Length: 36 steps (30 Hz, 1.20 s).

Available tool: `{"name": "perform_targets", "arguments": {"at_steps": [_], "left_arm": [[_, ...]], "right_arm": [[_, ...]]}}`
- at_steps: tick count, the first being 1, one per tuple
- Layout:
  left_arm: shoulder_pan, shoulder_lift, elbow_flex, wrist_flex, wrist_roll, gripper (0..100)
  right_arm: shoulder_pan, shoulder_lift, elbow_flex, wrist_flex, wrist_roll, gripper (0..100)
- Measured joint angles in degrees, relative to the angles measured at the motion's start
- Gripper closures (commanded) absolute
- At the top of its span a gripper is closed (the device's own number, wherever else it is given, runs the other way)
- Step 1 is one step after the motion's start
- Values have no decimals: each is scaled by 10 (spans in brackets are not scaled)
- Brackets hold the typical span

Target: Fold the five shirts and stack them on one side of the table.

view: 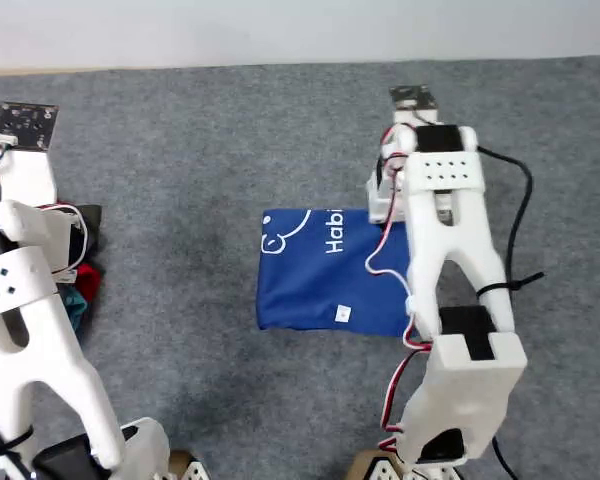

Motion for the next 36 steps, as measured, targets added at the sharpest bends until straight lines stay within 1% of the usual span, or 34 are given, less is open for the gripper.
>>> {"name": "perform_targets", "arguments": {"at_steps": [3,6,14,17,20,22,27,29,31,36], "left_arm": [[0,-1,0,0,0,971],[0,-2,0,0,0,971],[0,-2,0,0,0,971],[0,-2,0,0,0,971],[0,-2,0,0,0,971],[0,-2,0,0,0,971],[0,-2,0,0,0,971],[0,-2,0,0,0,971],[0,-2,0,0,0,971],[0,-2,0,0,0,971]], "right_arm": [[-5,0,0,26,-18,753],[-4,5,0,29,-38,753],[-18,115,0,19,-46,748],[-32,135,0,12,-49,671],[-44,135,0,11,-79,602],[-46,135,0,11,-95,601],[-44,142,0,11,-103,601],[-44,146,-1,4,-104,621],[-45,161,-1,-4,-104,673],[-51,195,-7,-15,-104,857]]}}
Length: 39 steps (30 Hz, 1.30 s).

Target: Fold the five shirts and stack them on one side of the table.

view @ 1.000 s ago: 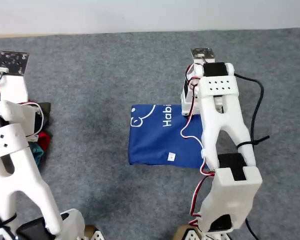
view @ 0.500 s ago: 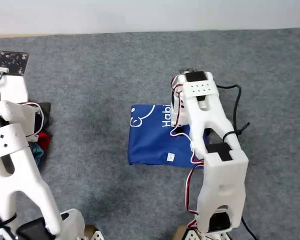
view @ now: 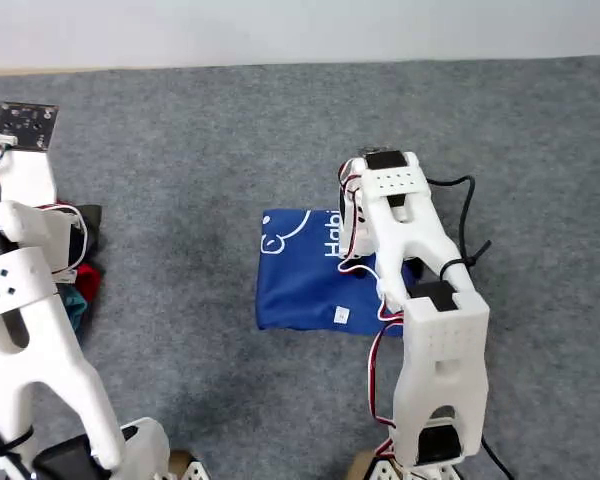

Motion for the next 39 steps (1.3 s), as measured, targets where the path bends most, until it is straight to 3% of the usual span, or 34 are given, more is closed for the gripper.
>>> {"name": "perform_targets", "arguments": {"at_steps": [5,16,20,30,35,39], "left_arm": [[0,0,0,0,0,971],[0,0,0,0,0,971],[0,0,0,0,0,971],[0,0,0,0,0,971],[0,0,0,0,0,971],[0,0,0,0,0,971]], "right_arm": [[0,16,-14,1,4,990],[32,-12,-29,36,91,988],[61,-51,-29,36,193,988],[123,-59,-29,-37,586,989],[129,-59,-29,-113,695,989],[129,-50,-29,-162,721,966]]}}
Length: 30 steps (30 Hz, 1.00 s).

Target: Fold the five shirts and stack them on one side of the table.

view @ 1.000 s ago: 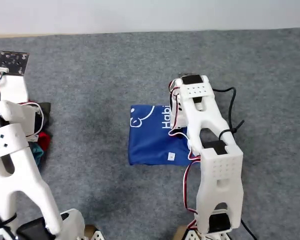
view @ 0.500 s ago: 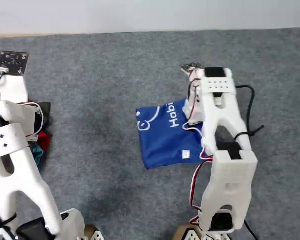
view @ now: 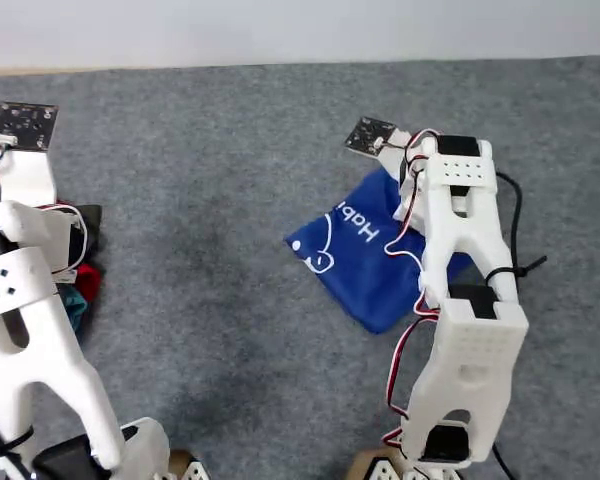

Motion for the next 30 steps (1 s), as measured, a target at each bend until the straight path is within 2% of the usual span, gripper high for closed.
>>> {"name": "perform_targets", "arguments": {"at_steps": [4,7,15,21,26,30], "left_arm": [[0,0,0,0,0,971],[0,0,0,0,0,971],[0,0,0,0,0,971],[0,0,0,0,0,971],[0,0,0,0,0,971],[0,0,0,0,0,971]], "right_arm": [[1,6,0,-19,0,832],[4,6,-12,-30,-62,769],[13,-40,-39,-29,-395,751],[-1,-69,-39,42,-657,751],[-33,-98,-39,143,-801,730],[-58,-104,-39,212,-893,612]]}}
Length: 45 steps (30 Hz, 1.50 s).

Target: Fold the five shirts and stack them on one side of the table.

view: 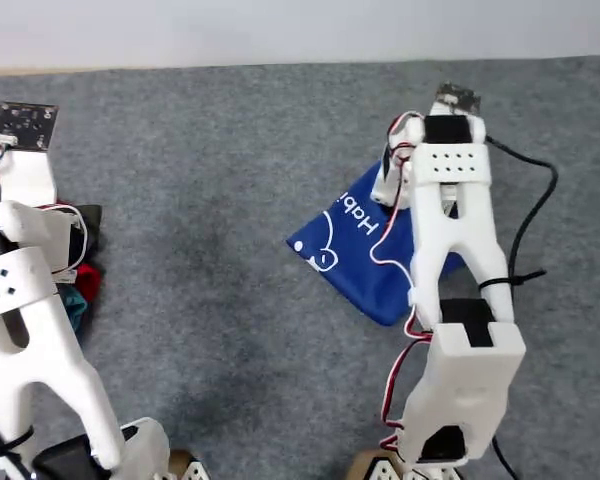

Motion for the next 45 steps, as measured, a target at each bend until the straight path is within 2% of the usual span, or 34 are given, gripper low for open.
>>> {"name": "perform_targets", "arguments": {"at_steps": [3,7,20,23,31,40,45], "left_arm": [[0,0,0,0,0,971],[0,0,0,0,0,971],[0,0,34,0,0,971],[0,0,50,0,0,971],[0,0,52,0,0,971],[0,0,52,0,0,971],[0,0,52,0,0,972]], "right_arm": [[-6,2,0,13,-55,552],[-4,39,-1,12,-91,553],[-8,200,-9,-110,-117,557],[-12,215,-16,-116,-117,634],[-14,215,-19,-116,-105,989],[-11,211,-19,-115,-41,989],[-7,175,-18,-80,14,989]]}}
